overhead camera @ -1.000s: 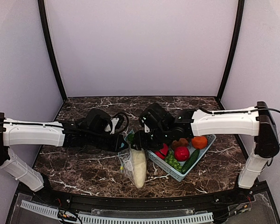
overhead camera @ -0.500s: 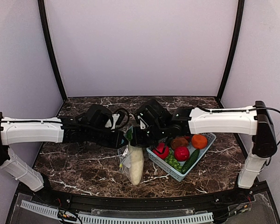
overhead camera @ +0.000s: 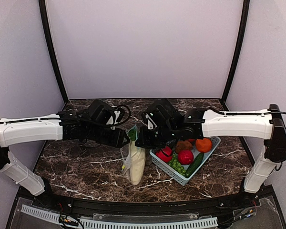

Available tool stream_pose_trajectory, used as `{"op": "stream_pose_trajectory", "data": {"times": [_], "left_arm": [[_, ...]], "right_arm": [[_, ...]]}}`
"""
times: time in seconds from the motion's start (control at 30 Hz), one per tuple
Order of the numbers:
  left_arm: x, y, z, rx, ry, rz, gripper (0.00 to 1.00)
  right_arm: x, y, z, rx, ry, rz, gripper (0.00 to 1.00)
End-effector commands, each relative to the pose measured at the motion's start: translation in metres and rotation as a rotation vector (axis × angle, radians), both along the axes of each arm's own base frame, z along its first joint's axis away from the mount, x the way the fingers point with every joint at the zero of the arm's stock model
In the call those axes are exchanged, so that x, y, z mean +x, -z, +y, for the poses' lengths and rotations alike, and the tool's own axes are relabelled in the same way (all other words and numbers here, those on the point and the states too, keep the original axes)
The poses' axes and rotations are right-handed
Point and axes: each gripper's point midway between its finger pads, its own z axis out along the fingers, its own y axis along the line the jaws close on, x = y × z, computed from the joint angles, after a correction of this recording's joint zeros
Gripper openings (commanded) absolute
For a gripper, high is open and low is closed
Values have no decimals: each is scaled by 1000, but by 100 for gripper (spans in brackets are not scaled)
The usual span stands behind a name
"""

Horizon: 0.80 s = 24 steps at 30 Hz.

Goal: Place the food in the zip-top bag and seal the zipper
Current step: Adjust the zipper food storage bag at the center of the board.

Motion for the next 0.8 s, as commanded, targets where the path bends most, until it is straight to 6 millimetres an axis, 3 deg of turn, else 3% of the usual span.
{"op": "stream_pose_trajectory", "data": {"times": [0.0, 0.13, 0.27, 0.63, 0.7, 0.77], "left_arm": [[-17, 3, 1, -63, 17, 68, 50], [-27, 5, 0, -127, 25, 103, 59], [-33, 7, 2, -142, 20, 134, 56], [-36, -6, 0, -197, 27, 124, 2], [-34, -8, 1, -188, 29, 109, 1], [-32, -10, 2, -167, 29, 96, 1]], "right_arm": [[-3, 8, 0, 13, 25, 14, 0], [-1, 10, 0, 8, 33, 10, 0], [0, 11, 1, 5, 33, 6, 0], [2, 5, -6, -4, 51, -17, 0], [5, 0, -11, -12, 63, -43, 0], [7, -6, -17, -22, 75, -71, 11]]}}
